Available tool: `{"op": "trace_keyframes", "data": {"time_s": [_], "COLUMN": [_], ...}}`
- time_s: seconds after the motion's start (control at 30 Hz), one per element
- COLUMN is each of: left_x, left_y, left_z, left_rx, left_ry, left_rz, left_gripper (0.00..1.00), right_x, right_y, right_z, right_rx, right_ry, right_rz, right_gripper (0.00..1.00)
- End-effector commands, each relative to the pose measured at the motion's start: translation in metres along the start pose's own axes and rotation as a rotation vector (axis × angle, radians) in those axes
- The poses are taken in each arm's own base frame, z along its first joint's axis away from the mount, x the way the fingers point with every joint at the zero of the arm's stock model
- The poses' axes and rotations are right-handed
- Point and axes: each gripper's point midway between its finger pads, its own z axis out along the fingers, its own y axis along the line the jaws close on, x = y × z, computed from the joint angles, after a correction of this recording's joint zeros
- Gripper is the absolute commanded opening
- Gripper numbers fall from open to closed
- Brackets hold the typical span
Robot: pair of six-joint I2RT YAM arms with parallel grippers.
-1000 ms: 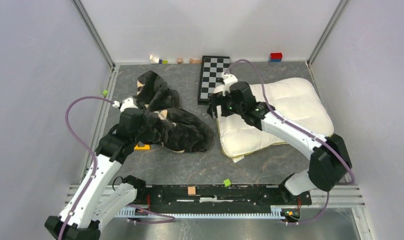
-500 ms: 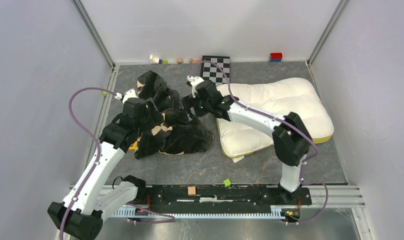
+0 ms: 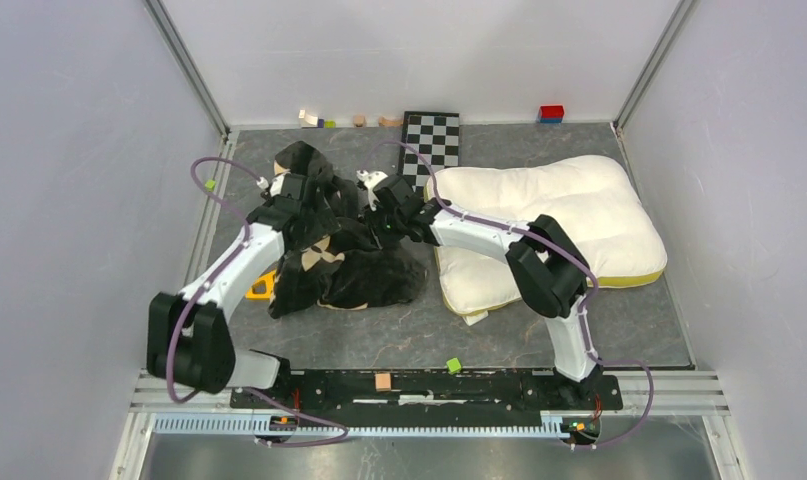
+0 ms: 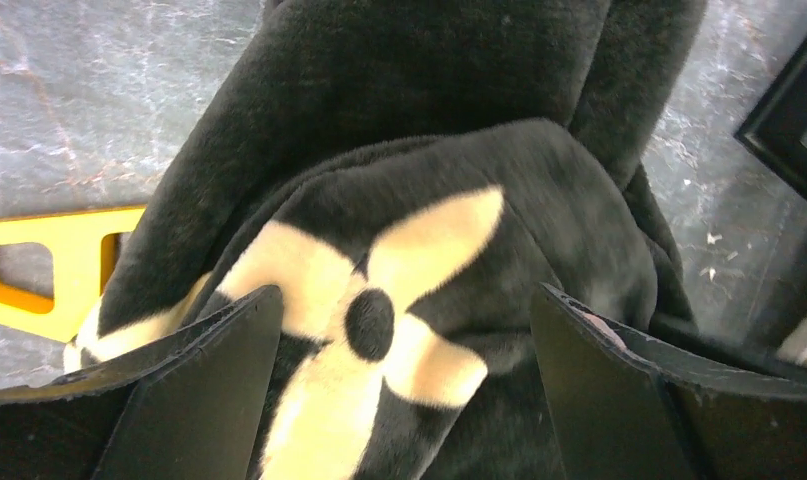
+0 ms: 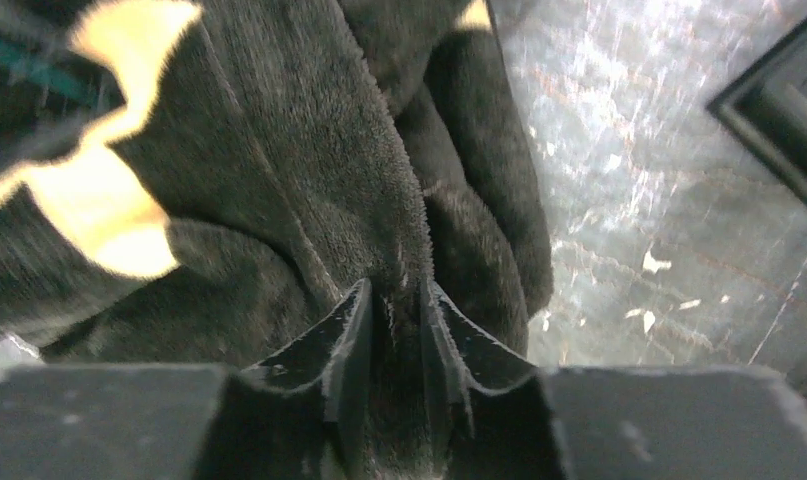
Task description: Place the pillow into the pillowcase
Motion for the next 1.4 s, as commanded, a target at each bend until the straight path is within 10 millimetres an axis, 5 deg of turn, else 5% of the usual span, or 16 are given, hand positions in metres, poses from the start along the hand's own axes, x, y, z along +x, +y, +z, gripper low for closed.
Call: {"op": "trace_keyframes", "data": {"time_s": [0.0, 0.13, 0.33, 0.53, 0.67, 0.87, 1.03, 1.1, 1.2, 1.37], "left_x": [-0.027, -0.029, -0.022, -0.009, -0.002, 0.033, 0.039, 0.046, 0.060, 0.090], "left_y": [-0.031, -0.042, -0.056, -0.063, -0.071, -0.041, -0.007, 0.006, 0.028, 0.046], "left_z": [0.015, 0.031, 0.050, 0.054, 0.022, -0.037, -0.080, -0.093, -0.107, -0.113], "left_rx": [0.066, 0.070, 0.070, 0.105, 0.217, 0.323, 0.325, 0.320, 0.297, 0.280], "left_ry": [-0.022, -0.001, 0.072, 0.135, 0.153, 0.163, 0.071, 0.062, 0.050, 0.104], "left_rz": [-0.097, -0.075, -0.065, -0.083, -0.099, -0.073, -0.068, -0.078, -0.121, -0.245], "left_gripper": [0.99, 1.00, 1.00, 0.97, 0.72, 0.08, 0.02, 0.02, 0.02, 0.02], "right_x": [-0.024, -0.027, -0.023, -0.001, 0.026, 0.060, 0.090, 0.104, 0.113, 0.081], "right_y": [0.015, 0.020, 0.042, 0.077, 0.087, 0.099, 0.119, 0.119, 0.103, 0.072], "right_z": [-0.034, -0.056, -0.096, -0.113, -0.116, -0.127, -0.135, -0.134, -0.136, -0.156], "right_rx": [-0.063, -0.086, -0.147, -0.204, -0.222, -0.251, -0.293, -0.282, -0.206, -0.008], "right_ry": [-0.116, -0.146, -0.228, -0.235, -0.200, -0.185, -0.157, -0.133, -0.126, -0.179], "right_rz": [-0.011, -0.027, -0.039, -0.126, -0.142, -0.157, -0.182, -0.174, -0.157, -0.151], "right_gripper": [0.23, 0.02, 0.00, 0.00, 0.00, 0.00, 0.00, 0.09, 0.36, 0.84]}}
